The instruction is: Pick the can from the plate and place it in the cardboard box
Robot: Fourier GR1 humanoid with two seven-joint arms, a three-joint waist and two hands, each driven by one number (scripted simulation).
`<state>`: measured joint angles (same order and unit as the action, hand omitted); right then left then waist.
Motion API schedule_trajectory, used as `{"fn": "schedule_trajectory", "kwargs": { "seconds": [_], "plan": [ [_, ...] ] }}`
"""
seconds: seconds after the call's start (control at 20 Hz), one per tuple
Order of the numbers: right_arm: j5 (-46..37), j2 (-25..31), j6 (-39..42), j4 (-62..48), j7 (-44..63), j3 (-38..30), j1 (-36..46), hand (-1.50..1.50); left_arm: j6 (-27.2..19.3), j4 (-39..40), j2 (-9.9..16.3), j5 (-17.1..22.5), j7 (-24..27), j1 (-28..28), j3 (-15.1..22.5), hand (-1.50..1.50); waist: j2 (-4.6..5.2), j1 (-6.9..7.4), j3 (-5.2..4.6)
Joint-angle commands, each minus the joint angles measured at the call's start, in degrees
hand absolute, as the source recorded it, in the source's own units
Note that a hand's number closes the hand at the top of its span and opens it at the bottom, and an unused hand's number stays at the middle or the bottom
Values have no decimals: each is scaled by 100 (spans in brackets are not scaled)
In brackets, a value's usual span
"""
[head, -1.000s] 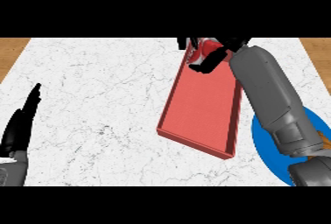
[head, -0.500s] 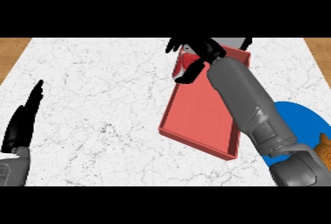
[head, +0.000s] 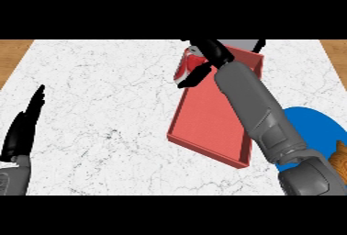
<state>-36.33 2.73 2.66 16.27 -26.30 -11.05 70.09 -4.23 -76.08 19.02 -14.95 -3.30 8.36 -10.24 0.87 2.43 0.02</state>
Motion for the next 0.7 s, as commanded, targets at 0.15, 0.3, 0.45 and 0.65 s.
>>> {"fn": "schedule_trajectory", "kwargs": {
  "seconds": [0.15,0.3,0.45,0.65],
  "plan": [
    [887,371,187,-4,-386,-911,176,-150,-80,-2,-49,-117,-113,178,61,0,17,-11,4],
    [1137,826,593,-74,-545,-1155,84,-150,64,40,69,22,153,-50,-83,0,10,-16,0],
    [1374,1255,1087,-189,-576,-1384,187,-150,85,76,45,49,136,-15,-95,0,27,16,1],
    [1458,1862,1399,-394,-434,-1517,104,-150,195,-133,67,57,30,-37,-37,0,24,51,4]
  ]
}}
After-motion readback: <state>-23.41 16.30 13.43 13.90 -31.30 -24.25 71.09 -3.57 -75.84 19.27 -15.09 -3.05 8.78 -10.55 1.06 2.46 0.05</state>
